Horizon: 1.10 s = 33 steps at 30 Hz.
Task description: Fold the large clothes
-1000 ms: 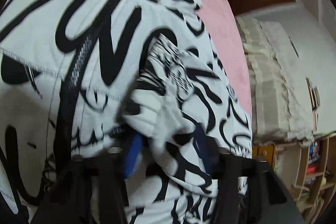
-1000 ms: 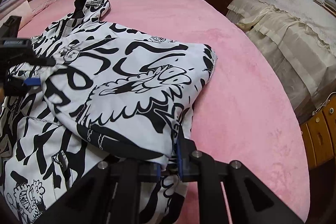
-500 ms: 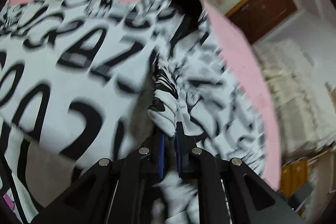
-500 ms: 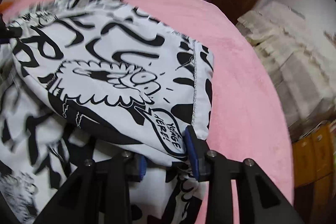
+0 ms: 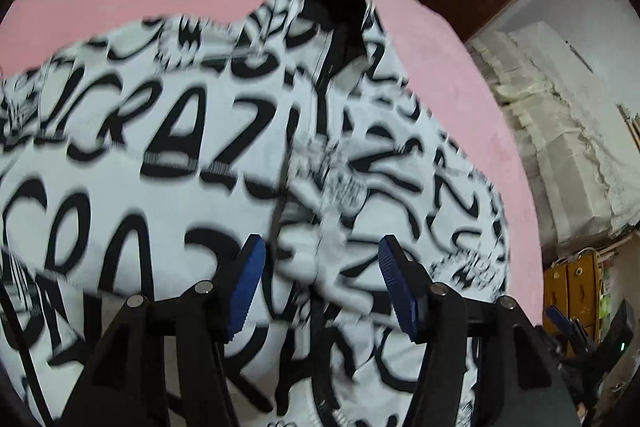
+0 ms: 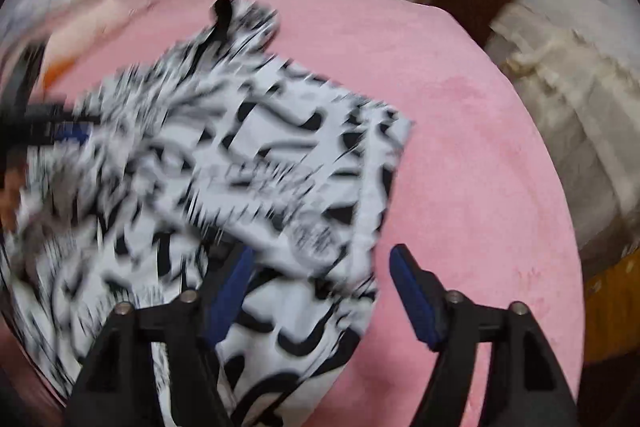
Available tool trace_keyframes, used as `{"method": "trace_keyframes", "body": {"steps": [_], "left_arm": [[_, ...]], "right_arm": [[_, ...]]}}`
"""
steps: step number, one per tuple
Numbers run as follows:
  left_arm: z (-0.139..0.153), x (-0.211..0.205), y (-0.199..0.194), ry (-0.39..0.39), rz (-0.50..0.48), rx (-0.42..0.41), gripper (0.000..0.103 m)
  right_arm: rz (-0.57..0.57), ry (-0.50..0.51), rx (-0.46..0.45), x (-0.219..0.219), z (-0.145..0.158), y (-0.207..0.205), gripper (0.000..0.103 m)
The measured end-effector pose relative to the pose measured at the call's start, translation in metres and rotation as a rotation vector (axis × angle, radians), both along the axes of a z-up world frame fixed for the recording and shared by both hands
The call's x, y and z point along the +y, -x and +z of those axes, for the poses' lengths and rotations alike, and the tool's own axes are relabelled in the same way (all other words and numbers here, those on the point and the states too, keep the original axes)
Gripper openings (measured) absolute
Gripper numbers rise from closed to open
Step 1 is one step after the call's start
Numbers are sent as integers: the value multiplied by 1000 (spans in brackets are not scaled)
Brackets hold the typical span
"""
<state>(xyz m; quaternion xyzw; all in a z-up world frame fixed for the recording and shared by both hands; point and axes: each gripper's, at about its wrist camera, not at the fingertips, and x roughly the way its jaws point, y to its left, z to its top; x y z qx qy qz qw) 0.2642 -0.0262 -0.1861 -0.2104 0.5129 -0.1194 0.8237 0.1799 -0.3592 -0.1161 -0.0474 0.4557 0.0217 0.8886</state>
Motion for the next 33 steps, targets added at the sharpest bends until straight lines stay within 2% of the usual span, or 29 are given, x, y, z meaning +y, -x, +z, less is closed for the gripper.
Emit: {"method": "trace_keyframes", "body": {"steps": [4, 6, 7, 9, 12, 14, 15, 17, 18, 19, 20, 24, 26, 29, 33], "left_arm": [[3, -26, -29, 28, -40, -1, 58], [-3, -46, -39, 30, -74, 10, 58], [-12, -60, -48, 19, -95, 30, 58], [-26, -79, -60, -8, -111, 59, 58], [-50, -95, -74, -76, -115, 94, 58], [-59, -96, -80, -113, -120, 85, 57], [-61, -96, -83, -128, -131, 76, 57], [-61, -95, -86, -142, -147, 68, 56], [-62, -94, -87, -140, -161, 66, 56], [-63, -93, -88, -140, -173, 65, 56], [-62, -93, -89, -139, -188, 62, 56], [-57, -94, -88, -184, -211, 63, 56], [-45, -91, -79, -211, -211, 52, 56], [-24, -85, -49, -171, -225, 1, 58], [-28, -80, -12, -146, -237, 19, 60]], "right_arm": [[-117, -70, -18, -23, -1, -50, 70], [-135, -94, 1, -20, -14, -84, 55], [-139, -95, 11, -18, -19, -95, 51], [-127, -108, 42, -7, -36, -120, 34], [-108, -98, 89, 9, -63, -157, 24], [-114, -63, 109, 11, -79, -172, 17], [-133, -43, 113, 8, -81, -176, 8], [-197, -11, 110, -13, -87, -184, 0], [-211, -57, 120, -25, -90, -185, 0], [-214, -151, 136, -40, -93, -185, 0], [-210, -182, 134, -45, -93, -183, 0], [-206, -176, 130, -41, -80, -168, 0], [-172, -203, 103, -34, -64, -149, 0], [-88, -227, 56, -12, -45, -110, 0], [-13, -254, 56, 21, -50, -67, 0]]}}
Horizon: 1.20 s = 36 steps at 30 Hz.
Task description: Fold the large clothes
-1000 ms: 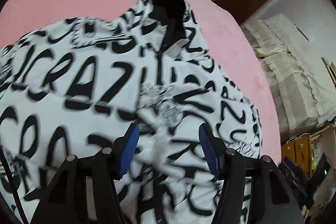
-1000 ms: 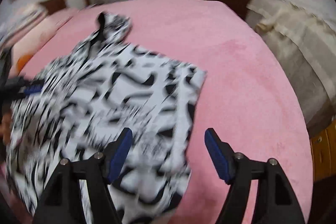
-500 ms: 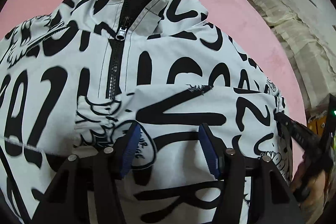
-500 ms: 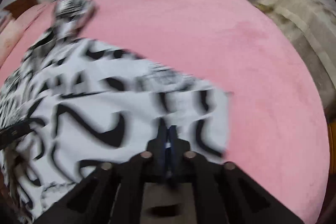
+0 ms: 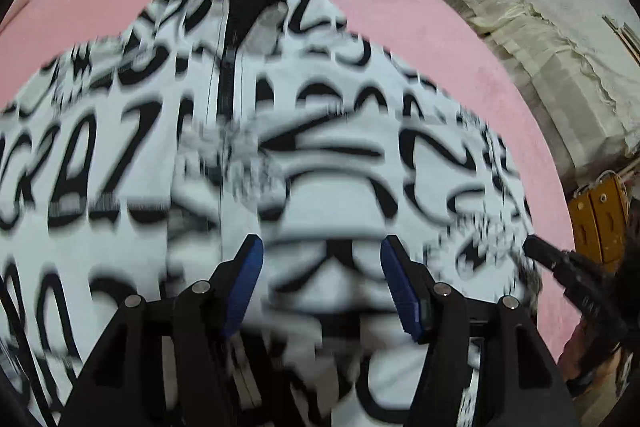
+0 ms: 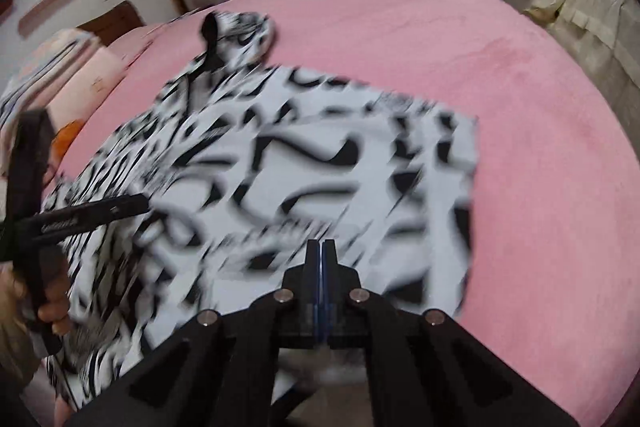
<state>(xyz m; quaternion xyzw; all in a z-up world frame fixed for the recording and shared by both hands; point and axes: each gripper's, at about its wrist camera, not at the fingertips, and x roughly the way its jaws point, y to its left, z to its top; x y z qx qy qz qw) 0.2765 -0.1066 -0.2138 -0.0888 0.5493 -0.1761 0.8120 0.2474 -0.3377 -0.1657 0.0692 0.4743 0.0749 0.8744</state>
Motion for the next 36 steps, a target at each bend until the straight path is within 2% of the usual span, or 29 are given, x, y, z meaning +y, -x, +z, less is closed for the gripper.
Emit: {"method": "trace_keyframes", "body": {"steps": [3, 5, 9, 14, 18, 21, 23, 25, 28, 32, 34, 36], "left_arm": [[-15, 4, 19, -43, -10, -3, 60], [-22, 11, 22, -36, -19, -11, 59], [-23, 14, 21, -8, -35, -13, 59], [-20, 12, 20, -15, -58, -6, 59], [-16, 11, 23, -33, -51, 6, 59], [-9, 11, 26, -37, -29, 22, 64], [-3, 12, 29, -32, -15, 17, 74], [8, 14, 34, -60, 7, -7, 79], [26, 17, 44, -57, 6, -43, 80], [53, 24, 60, -44, 26, -51, 80], [69, 29, 73, -40, 52, -71, 80], [84, 31, 86, -43, 57, -103, 80]], "right_arm": [[7, 46, -8, 9, -16, 30, 0], [-46, 112, 12, 3, -34, 45, 0], [-129, -77, 26, -39, -49, 61, 0], [-164, -98, 53, -44, -47, 62, 0], [-204, -157, 97, -48, -50, 59, 0], [-205, -158, 119, -49, -50, 60, 1], [-195, -146, 125, -46, -47, 61, 3], [-193, -119, 137, -41, -43, 61, 3], [-195, -84, 147, -33, -33, 62, 3], [-196, -79, 153, -20, -9, 71, 3], [-192, -80, 140, -11, 7, 78, 8], [-188, -82, 104, -1, 23, 87, 26]]}}
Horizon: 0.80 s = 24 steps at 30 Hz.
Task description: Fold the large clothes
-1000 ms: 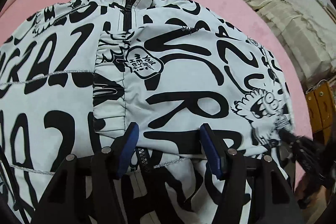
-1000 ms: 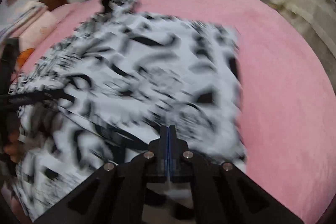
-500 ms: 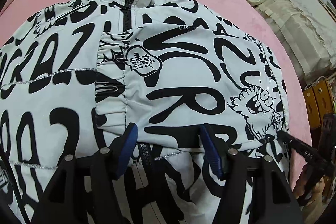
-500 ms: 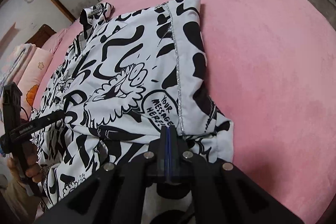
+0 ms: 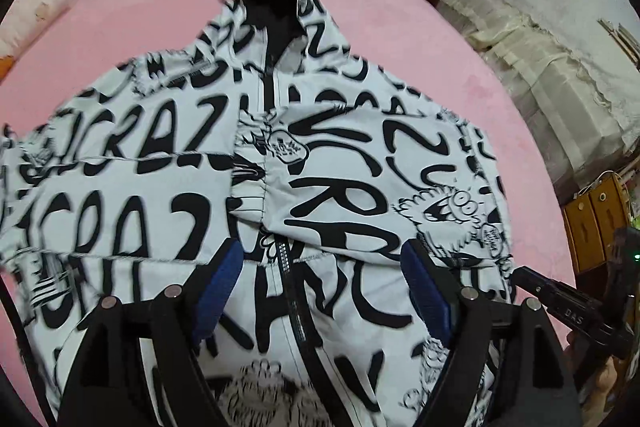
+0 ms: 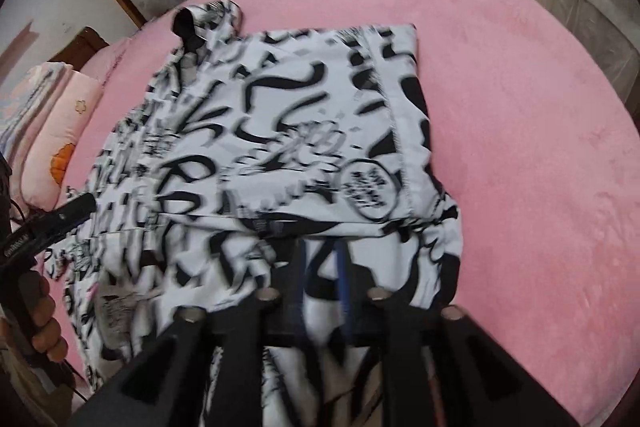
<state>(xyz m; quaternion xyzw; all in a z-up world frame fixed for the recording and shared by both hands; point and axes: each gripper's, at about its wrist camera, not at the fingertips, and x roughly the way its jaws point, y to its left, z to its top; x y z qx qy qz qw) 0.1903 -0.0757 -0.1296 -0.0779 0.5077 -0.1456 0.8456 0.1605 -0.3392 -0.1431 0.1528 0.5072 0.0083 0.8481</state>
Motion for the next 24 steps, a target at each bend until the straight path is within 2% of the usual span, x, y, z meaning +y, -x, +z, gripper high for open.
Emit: {"method": "trace_keyframes", "body": {"steps": [2, 4, 9, 12, 18, 21, 24], "left_arm": [[12, 1, 13, -30, -1, -27, 80], [27, 2, 30, -45, -15, -57, 80], [55, 18, 66, -22, -11, -88, 80], [67, 37, 87, -15, 10, -109, 80], [81, 91, 122, 2, 47, -99, 80], [85, 129, 133, -13, 70, -86, 80], [86, 173, 139, -37, 98, -62, 80]], "right_arm": [[1, 31, -30, 13, 17, 8, 33], [5, 53, -58, 26, 32, 17, 33], [36, -4, -157, 58, 59, 40, 33], [109, -21, -163, 87, 70, 49, 33], [214, 77, -174, 161, 78, 65, 33], [262, 74, -191, 190, 82, 69, 33], [319, 126, -226, 230, 90, 70, 33]]}}
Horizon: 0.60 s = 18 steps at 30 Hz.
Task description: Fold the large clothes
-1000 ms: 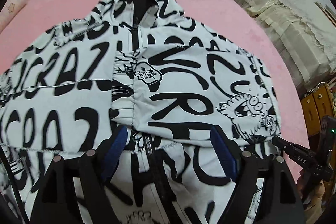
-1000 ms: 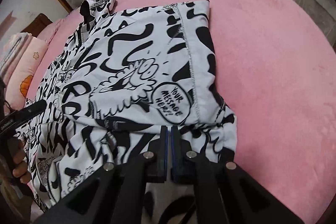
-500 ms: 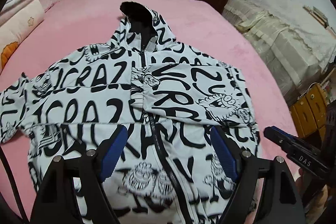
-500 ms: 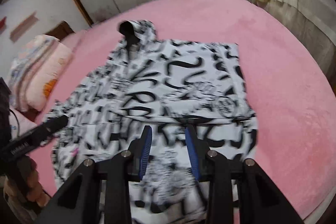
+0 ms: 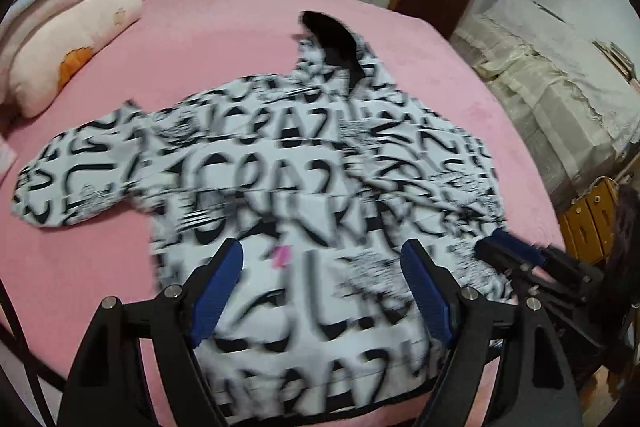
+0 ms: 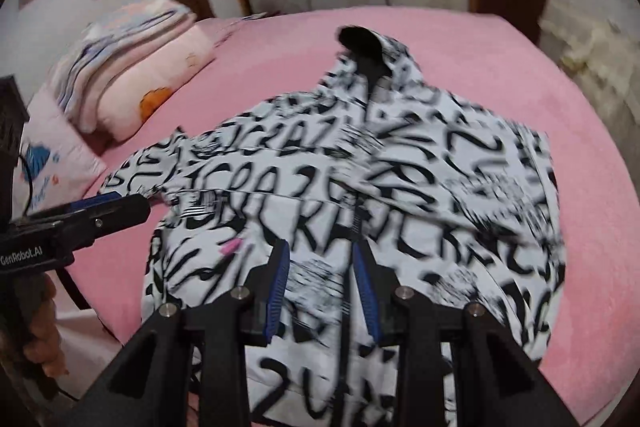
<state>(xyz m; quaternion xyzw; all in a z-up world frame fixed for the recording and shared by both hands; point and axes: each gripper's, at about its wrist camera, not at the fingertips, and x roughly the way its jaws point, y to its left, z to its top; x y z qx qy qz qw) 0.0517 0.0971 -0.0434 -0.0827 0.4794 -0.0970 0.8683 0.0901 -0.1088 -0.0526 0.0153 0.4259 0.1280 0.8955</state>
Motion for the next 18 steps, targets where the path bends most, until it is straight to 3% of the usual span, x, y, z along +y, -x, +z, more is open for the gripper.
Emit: {"method": "trace_keyframes", "body": {"steps": [5, 10, 15, 18], "left_arm": [[-12, 89, -3, 4, 109, 74, 80], [-37, 203, -17, 112, 277, 133, 80], [-69, 291, -37, 159, 435, 146, 80], [-97, 347, -46, 210, 578, 172, 80]], "right_arm": [[112, 56, -76, 68, 13, -9, 33], [196, 75, -116, 135, 13, -40, 33], [229, 52, -95, 188, -2, -87, 33], [241, 24, -52, 217, -17, -117, 33]]}}
